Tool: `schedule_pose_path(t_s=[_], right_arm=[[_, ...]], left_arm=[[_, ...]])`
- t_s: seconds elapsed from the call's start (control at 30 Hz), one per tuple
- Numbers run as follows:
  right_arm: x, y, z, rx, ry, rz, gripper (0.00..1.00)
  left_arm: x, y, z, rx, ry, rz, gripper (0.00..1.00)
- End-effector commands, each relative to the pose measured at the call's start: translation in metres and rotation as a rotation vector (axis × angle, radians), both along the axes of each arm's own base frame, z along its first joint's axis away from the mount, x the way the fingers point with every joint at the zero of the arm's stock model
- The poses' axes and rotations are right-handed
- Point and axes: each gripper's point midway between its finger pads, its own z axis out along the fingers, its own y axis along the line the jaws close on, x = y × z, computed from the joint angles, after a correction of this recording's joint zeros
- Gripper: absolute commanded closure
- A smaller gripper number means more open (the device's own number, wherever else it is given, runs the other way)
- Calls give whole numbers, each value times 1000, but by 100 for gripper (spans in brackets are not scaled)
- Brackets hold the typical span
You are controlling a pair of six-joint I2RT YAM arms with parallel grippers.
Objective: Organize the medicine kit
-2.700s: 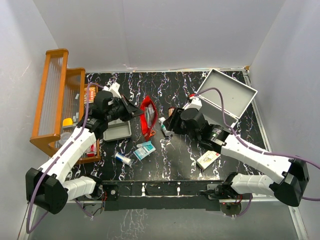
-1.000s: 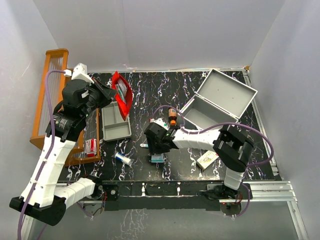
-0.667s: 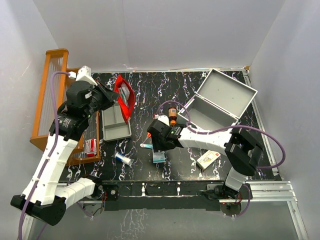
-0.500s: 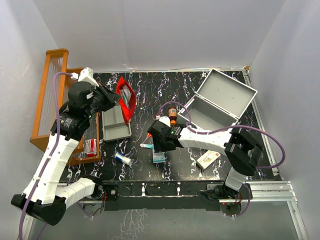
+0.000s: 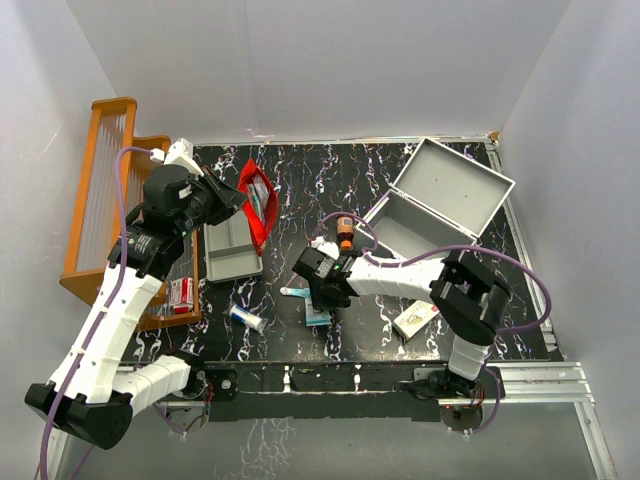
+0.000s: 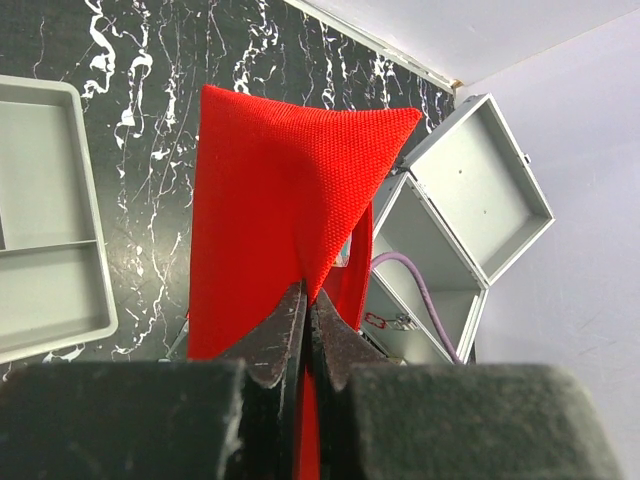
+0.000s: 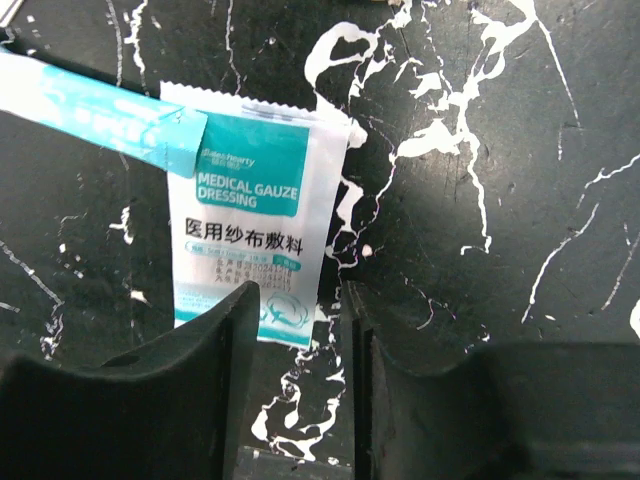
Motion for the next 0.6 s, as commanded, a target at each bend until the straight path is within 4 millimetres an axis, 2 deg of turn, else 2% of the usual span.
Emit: schedule_pose_path(t_s=[0.0, 0.17, 0.33, 0.4, 0.57], right_arm=[[11, 7, 1, -10, -23, -14, 66], [13, 0, -10, -66, -23, -27, 75], [9, -8, -18, -99, -7, -27, 95], [9, -11, -17, -108, -12, -36, 99], [13, -18, -1, -100, -57, -69, 100]], left_arm=[[0, -1, 12, -24, -40, -10, 100], [0, 0, 11, -21, -40, -7, 100], [-1, 1, 11, -18, -42, -4, 100], [-2, 1, 11, -17, -43, -2, 100], [-1, 1, 10, -18, -41, -2, 100]])
